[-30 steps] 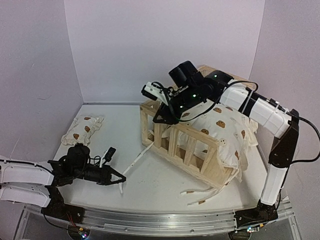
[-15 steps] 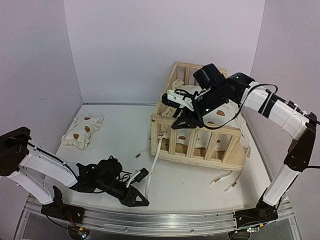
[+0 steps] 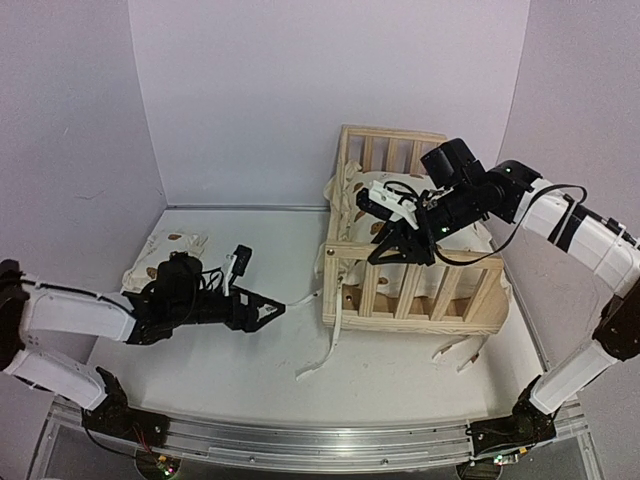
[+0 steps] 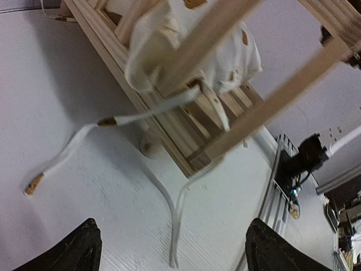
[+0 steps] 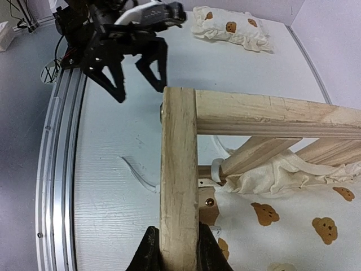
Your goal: Set up the pet bed
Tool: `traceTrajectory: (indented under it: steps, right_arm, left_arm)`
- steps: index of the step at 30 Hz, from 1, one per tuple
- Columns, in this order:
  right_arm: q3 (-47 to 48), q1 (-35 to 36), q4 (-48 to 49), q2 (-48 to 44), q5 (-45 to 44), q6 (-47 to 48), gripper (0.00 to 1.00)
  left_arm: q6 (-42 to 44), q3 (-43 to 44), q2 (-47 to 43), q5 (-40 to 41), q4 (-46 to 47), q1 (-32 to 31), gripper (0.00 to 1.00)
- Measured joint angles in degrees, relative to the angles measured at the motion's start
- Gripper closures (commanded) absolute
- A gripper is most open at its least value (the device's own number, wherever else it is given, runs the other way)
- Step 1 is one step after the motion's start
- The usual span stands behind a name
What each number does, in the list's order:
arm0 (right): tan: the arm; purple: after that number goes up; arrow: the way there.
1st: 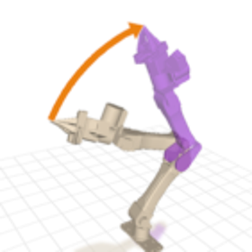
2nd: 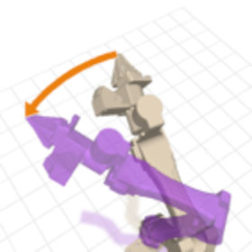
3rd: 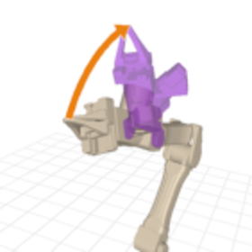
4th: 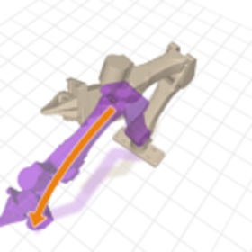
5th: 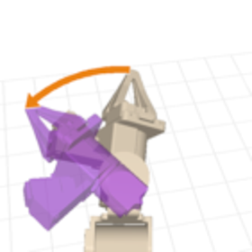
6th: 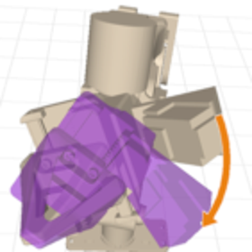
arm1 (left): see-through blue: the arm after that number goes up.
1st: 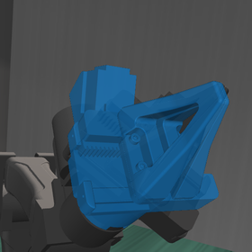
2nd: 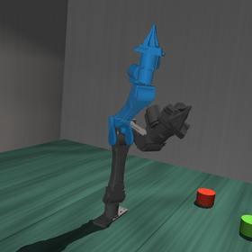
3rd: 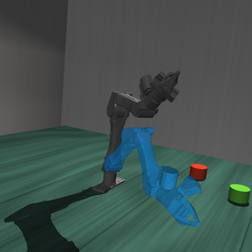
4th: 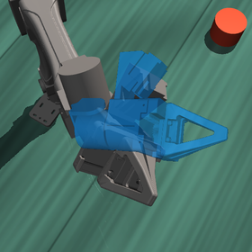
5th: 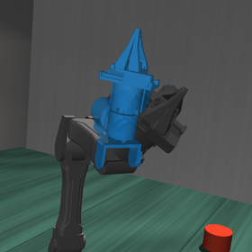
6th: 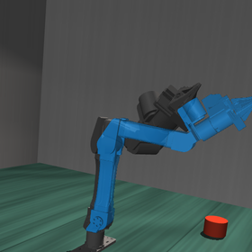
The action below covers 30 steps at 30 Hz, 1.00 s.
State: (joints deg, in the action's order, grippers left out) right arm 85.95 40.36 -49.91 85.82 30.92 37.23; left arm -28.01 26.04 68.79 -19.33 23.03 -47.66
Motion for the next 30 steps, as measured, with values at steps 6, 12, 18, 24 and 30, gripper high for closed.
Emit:
traceTrajectory:
  steps: [6, 12, 18, 24, 30]
  right_arm:
    - [-0.4, -0.2, 0.4, -0.1, 0.9, -0.3, 1.0]
    - [-0.9, -0.4, 1.1, -0.2, 1.6, -0.8, 1.0]
    - [-1.0, -0.5, 1.3, -0.2, 1.8, -1.5, 1.0]
    - [-1.1, -0.3, 2.0, -0.2, 1.9, -3.1, 1.0]
    - [-1.4, 1.1, 3.8, -0.2, 0.4, -5.6, 1.0]
  left_arm:
    - [2.6, 7.9, 24.7, -10.6, 17.1, 11.0, 0.05]
    - [6.1, 18.7, 42.4, -22.5, 27.3, 11.4, 0.09]
    - [7.5, 28.1, 51.4, -32.1, 31.4, 10.3, 0.16]
    - [4.6, 32.2, 56.6, -38.8, 33.0, 10.5, 0.62]
    - [3.0, 26.8, 52.8, -40.7, 33.3, 9.6, 1.0]
